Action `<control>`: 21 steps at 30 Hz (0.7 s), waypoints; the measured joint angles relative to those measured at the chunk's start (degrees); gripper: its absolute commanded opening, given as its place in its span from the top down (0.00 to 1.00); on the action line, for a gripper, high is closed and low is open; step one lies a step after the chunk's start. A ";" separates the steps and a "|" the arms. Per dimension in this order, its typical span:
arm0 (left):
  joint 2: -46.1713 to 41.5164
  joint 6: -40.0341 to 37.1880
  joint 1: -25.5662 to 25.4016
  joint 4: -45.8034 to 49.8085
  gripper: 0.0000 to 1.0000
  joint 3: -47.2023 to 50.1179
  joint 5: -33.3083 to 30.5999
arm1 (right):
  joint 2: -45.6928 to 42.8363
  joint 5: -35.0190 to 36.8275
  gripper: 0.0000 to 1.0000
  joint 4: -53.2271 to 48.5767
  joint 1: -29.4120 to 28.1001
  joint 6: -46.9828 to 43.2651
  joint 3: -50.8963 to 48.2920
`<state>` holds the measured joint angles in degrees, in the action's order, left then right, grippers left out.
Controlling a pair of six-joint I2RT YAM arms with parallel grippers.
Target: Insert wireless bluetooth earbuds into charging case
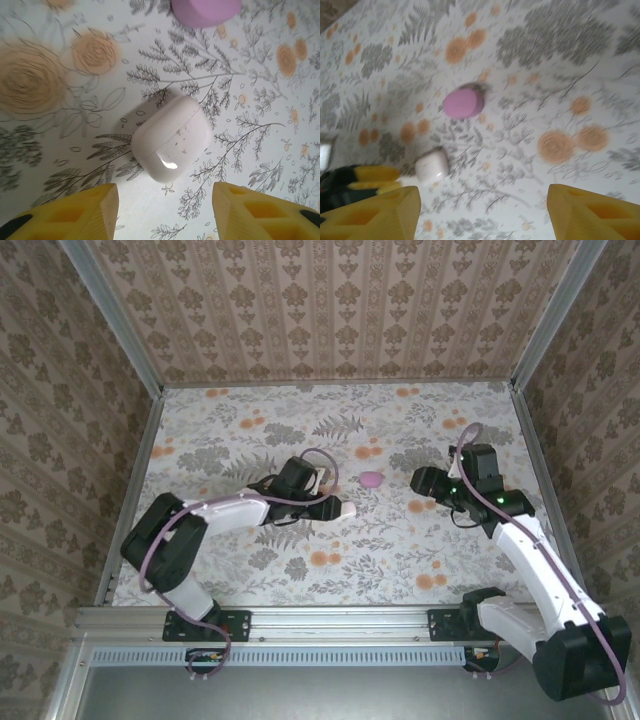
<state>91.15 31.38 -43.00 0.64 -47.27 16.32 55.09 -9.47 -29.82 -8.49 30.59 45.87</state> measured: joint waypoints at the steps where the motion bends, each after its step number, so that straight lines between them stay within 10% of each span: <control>1: -1.70 -0.20 0.02 -0.17 0.45 0.81 -1.03 | -1.16 1.75 0.26 0.11 0.00 -0.48 -0.02; 11: -25.97 -4.57 2.97 -3.78 0.22 13.90 -20.50 | -9.46 22.14 0.15 16.17 0.11 -10.64 -13.27; 21: -37.13 -14.73 16.63 -5.60 0.00 21.24 -34.69 | 10.49 28.02 0.15 42.16 0.48 -21.73 -24.28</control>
<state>54.02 16.64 -26.37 -4.95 -26.02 -18.37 65.58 18.55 12.34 -8.01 8.86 21.58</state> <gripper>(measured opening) 0.996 0.841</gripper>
